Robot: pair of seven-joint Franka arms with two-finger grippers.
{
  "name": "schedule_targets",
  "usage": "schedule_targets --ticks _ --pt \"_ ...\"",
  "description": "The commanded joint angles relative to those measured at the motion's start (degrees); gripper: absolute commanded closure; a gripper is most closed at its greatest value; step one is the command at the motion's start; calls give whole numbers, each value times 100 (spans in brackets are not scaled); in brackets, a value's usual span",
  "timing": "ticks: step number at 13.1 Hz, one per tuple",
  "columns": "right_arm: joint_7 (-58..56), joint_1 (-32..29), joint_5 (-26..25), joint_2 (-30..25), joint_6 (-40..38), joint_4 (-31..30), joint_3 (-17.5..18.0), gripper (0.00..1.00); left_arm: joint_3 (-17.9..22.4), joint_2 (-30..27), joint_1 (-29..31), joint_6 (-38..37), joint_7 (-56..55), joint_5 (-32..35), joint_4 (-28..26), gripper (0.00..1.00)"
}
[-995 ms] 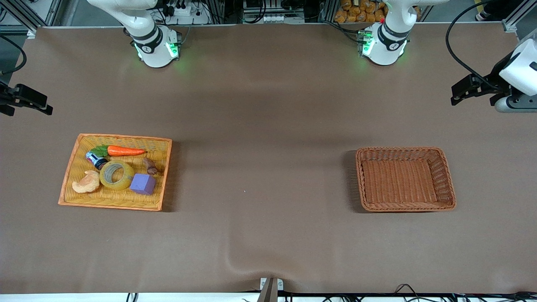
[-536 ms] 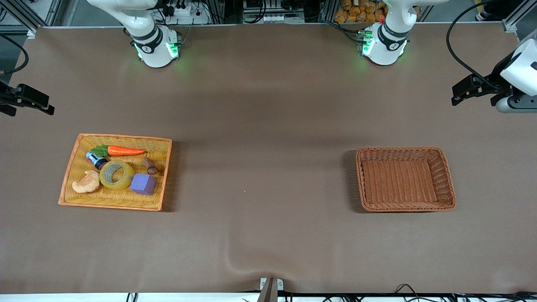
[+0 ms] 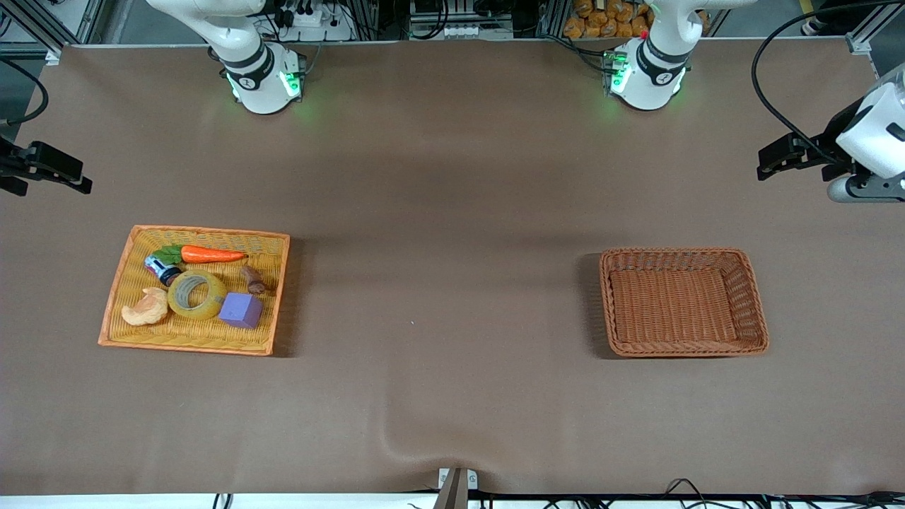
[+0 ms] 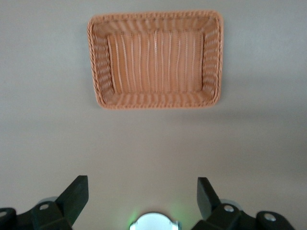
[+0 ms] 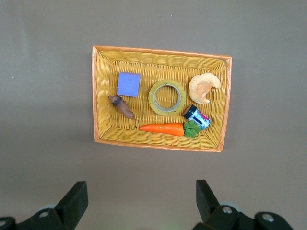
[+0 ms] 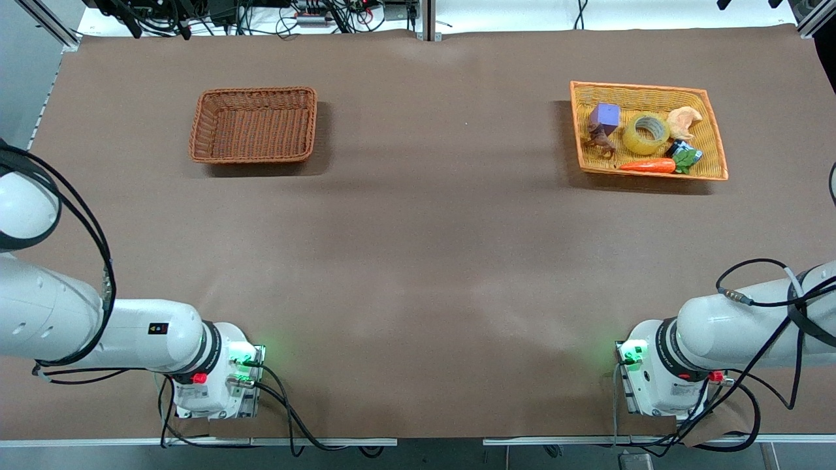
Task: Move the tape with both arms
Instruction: 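Reach the right gripper down to the yellow tape roll and grasp it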
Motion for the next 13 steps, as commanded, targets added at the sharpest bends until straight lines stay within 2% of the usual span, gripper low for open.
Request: schedule_targets --ticks 1,5,8,11,13 --pt "110 24 59 -29 -20 -23 -4 0 -53 432 13 -557 44 48 577 0" --pt "110 33 59 -20 -11 -23 -4 0 -53 600 -40 -655 44 83 684 0" --pt "101 111 68 173 338 -145 5 0 -88 758 -57 -691 35 92 693 0" --pt "93 208 68 165 1514 -1214 13 0 -114 907 -58 -708 17 101 807 0" --pt "14 270 68 304 2680 -2180 13 0 -115 961 -171 -717 0 231 903 0"
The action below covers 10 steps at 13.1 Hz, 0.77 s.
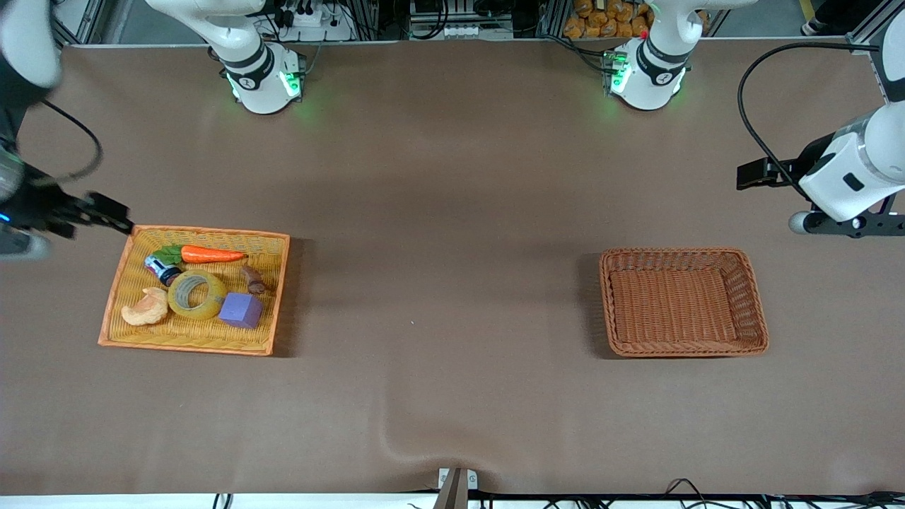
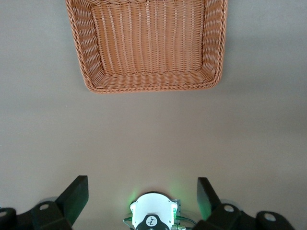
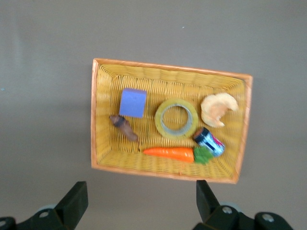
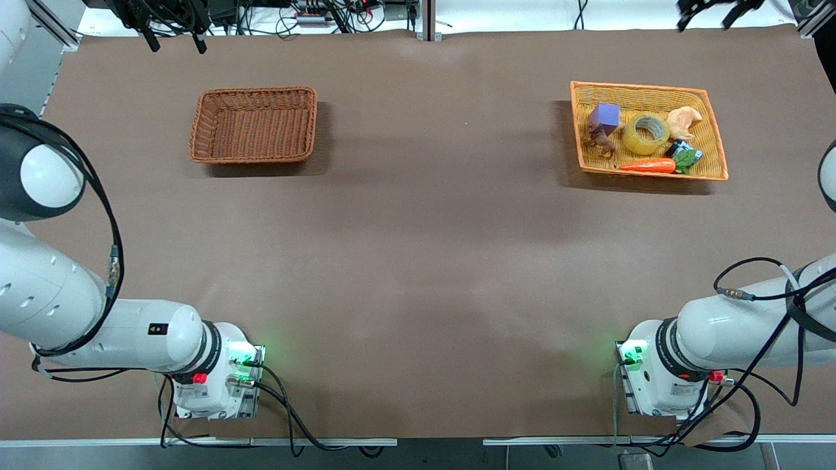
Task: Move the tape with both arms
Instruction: 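Reach the right gripper down to the yellow tape roll and grasp it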
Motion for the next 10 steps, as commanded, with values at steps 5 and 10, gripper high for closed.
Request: schedule_targets --ticks 5,10 --pt "-911 -203 50 1065 2993 -1951 -24 0 21 210 -211 -96 -35 357 325 0" --pt "-1468 -372 41 1595 3486 -2275 -24 0 -40 965 -220 44 -114 305 1088 0"
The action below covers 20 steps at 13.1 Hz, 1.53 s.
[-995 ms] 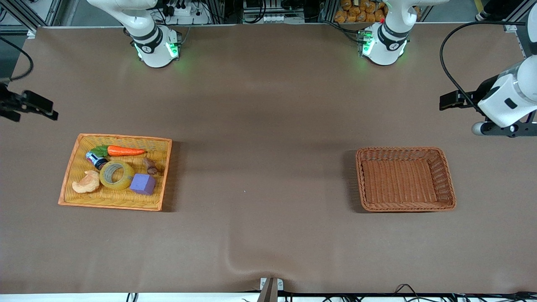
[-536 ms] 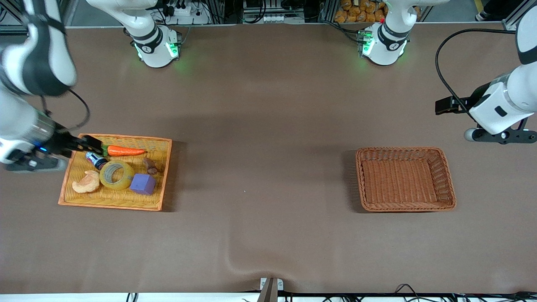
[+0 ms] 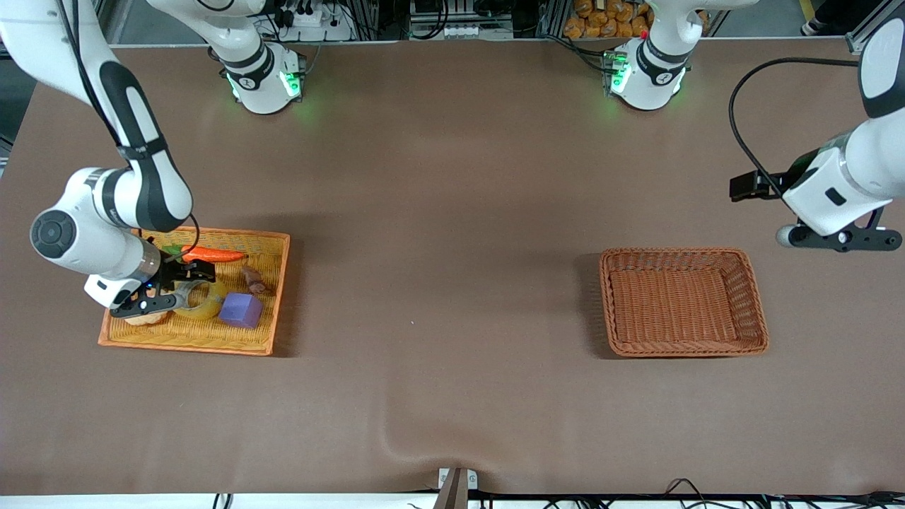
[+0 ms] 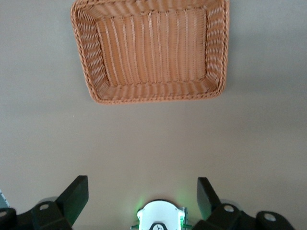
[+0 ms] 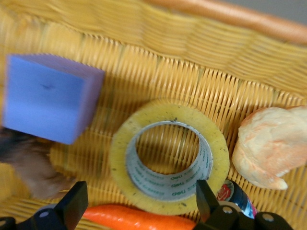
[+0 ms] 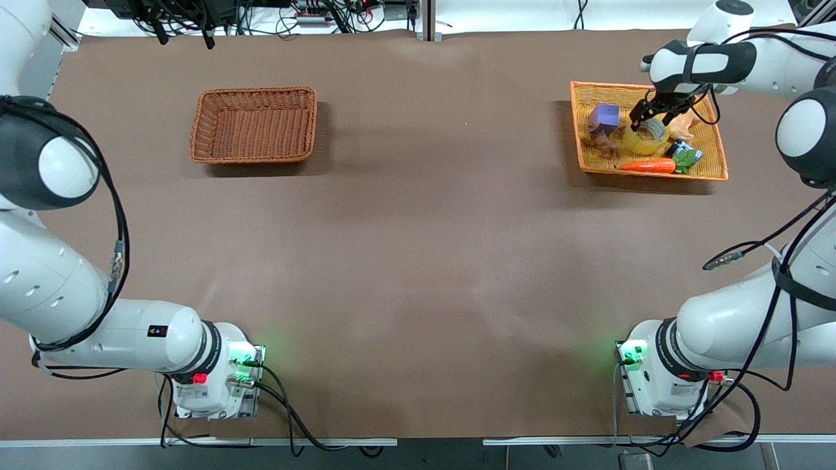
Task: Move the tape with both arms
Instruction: 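Reach the right gripper down to the yellow tape roll and grasp it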
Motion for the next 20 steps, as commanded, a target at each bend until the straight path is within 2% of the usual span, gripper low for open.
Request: schedule_targets --ticks 1,5,7,8,10,11,13,15,18,19,20 --pt "-106 63 43 -37 209 -236 70 0 -55 565 -41 77 -158 71 689 0" --pt "-106 99 43 191 455 -236 70 3 -38 593 -32 693 -683 -245 673 0" --pt "-106 55 43 280 570 -245 70 26 -20 593 -23 1148 -1359 -604 638 0" --pt "-97 55 43 280 570 -236 70 41 -12 645 -32 1394 -1649 -771 620 0" --pt "-18 107 43 262 492 -236 70 90 -20 733 -41 1834 -2107 -974 611 0" --pt "-35 116 43 175 448 -236 70 100 -29 794 -58 2054 -2335 -1027 602 0" --pt "-53 169 43 -297 -7 -193 70 100 -20 934 -242 2511 -2889 -1019 602 0" --pt "-27 291 43 -825 -1120 209 79 100 -20 1102 -356 3099 -3224 -1019 611 0" --pt "593 791 43 -810 -2729 1552 88 100 23 1312 -655 3531 -3837 -993 620 0" --pt "1189 1115 69 -793 -3030 1852 97 100 32 1426 -760 3881 -4232 -975 620 0" --pt "2021 1571 157 -792 -3007 1925 97 100 41 1541 -831 4215 -4436 -975 620 0"
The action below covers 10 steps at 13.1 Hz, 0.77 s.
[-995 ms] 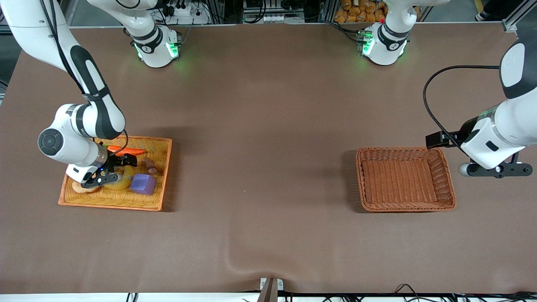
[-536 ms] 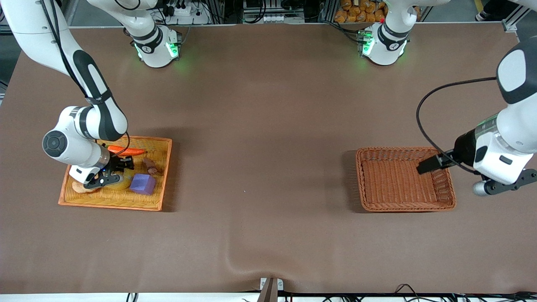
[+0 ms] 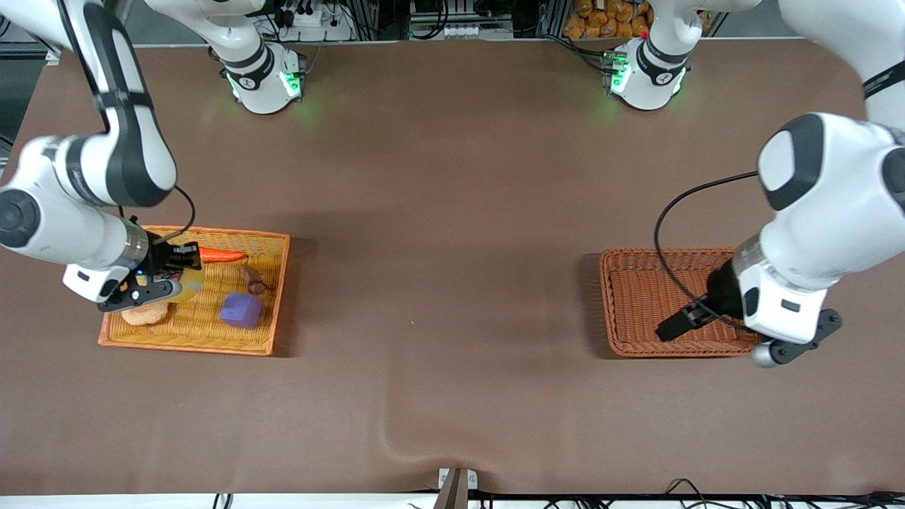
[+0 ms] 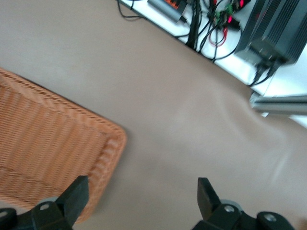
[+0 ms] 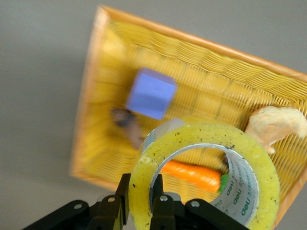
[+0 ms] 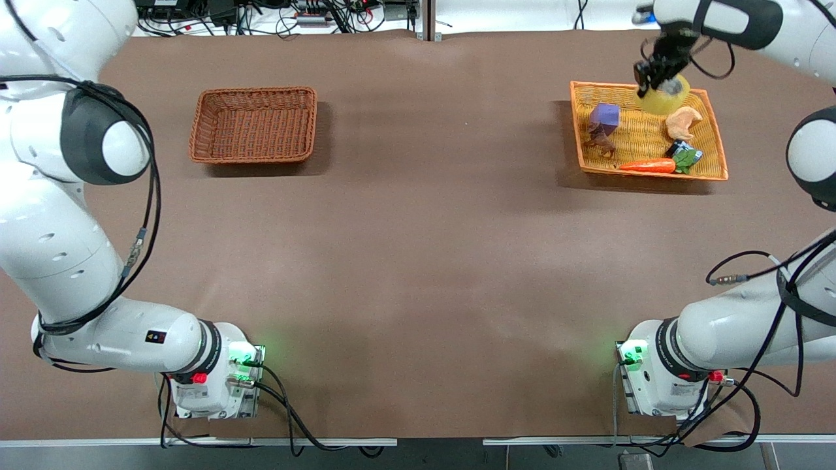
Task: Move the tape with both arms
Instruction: 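Lift the tape with the right gripper while the left gripper moves toward it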
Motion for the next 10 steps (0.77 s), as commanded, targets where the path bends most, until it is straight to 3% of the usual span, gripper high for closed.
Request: schedule_targets --ticks 1,4,7,10 --pt "1989 1190 272 214 -220 630 -28 100 82 323 -228 714 -484 -52 123 0" --pt "3550 2071 1265 1144 -264 2122 -28 100 108 394 -500 1040 -1489 -35 131 0" --pt "4507 3029 1162 2223 191 2967 -98 100 152 307 -676 1077 -2232 89 131 0" --pt "5836 3803 328 3560 561 4031 -90 100 135 52 -834 1059 -2960 272 96 0"
